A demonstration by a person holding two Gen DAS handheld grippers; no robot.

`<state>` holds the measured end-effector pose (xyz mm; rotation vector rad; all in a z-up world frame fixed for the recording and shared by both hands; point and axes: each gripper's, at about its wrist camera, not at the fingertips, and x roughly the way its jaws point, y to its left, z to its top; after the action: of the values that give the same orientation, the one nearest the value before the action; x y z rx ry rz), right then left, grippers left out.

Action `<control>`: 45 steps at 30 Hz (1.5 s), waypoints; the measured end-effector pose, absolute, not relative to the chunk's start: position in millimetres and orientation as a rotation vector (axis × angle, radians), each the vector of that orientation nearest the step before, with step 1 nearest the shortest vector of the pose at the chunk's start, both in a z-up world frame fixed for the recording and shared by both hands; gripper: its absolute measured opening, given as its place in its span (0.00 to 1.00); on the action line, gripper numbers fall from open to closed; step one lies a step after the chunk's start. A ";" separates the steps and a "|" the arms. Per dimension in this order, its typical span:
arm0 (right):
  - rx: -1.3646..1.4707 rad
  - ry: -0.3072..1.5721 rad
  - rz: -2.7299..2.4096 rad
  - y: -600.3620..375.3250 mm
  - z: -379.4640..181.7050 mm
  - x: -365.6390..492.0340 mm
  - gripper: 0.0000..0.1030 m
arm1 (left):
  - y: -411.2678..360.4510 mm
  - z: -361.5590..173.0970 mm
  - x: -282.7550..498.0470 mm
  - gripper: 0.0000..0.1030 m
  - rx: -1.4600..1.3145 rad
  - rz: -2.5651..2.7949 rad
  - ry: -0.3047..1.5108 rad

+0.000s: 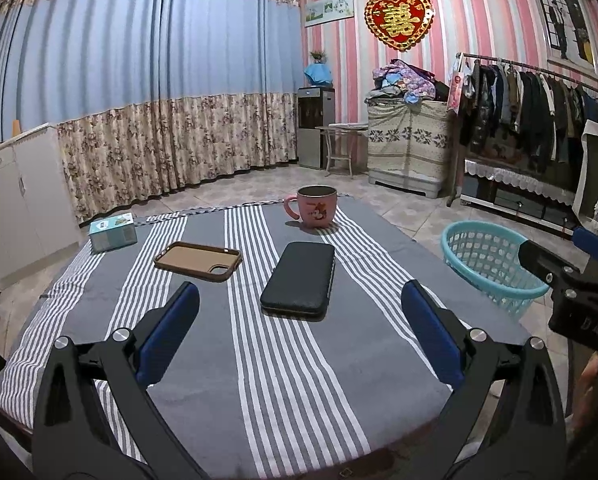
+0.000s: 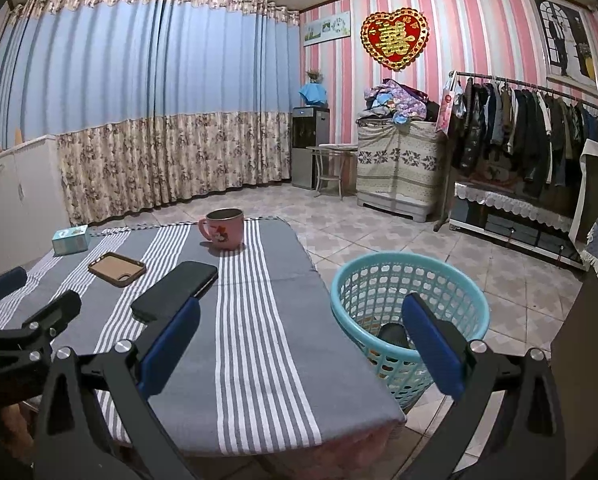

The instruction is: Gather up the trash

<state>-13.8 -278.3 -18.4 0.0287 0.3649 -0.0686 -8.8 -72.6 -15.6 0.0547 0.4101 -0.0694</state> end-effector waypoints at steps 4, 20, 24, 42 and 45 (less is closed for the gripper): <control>0.027 0.369 -0.077 -278.3 -20.7 -10.6 0.96 | -71.6 -15.7 -10.0 0.95 0.047 -0.073 0.409; 0.016 0.369 -0.076 -276.5 -22.0 -9.1 0.96 | -69.5 -14.1 -10.9 0.95 0.042 -0.061 0.402; 0.016 0.369 -0.076 -277.3 -22.7 -8.5 0.96 | -68.7 -13.9 -9.8 0.95 0.042 -0.060 0.402; 0.029 0.364 -0.074 -284.4 -24.6 -9.4 0.96 | -67.6 -9.9 -13.3 0.95 0.043 -0.062 0.392; 0.030 0.365 -0.074 -283.7 -25.1 -9.3 0.96 | -67.6 -9.9 -12.8 0.95 0.040 -0.065 0.396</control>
<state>-9.3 -283.7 -25.1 0.0296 0.3655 -0.0739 -12.8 -67.6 -9.9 0.0403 0.3958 -0.0649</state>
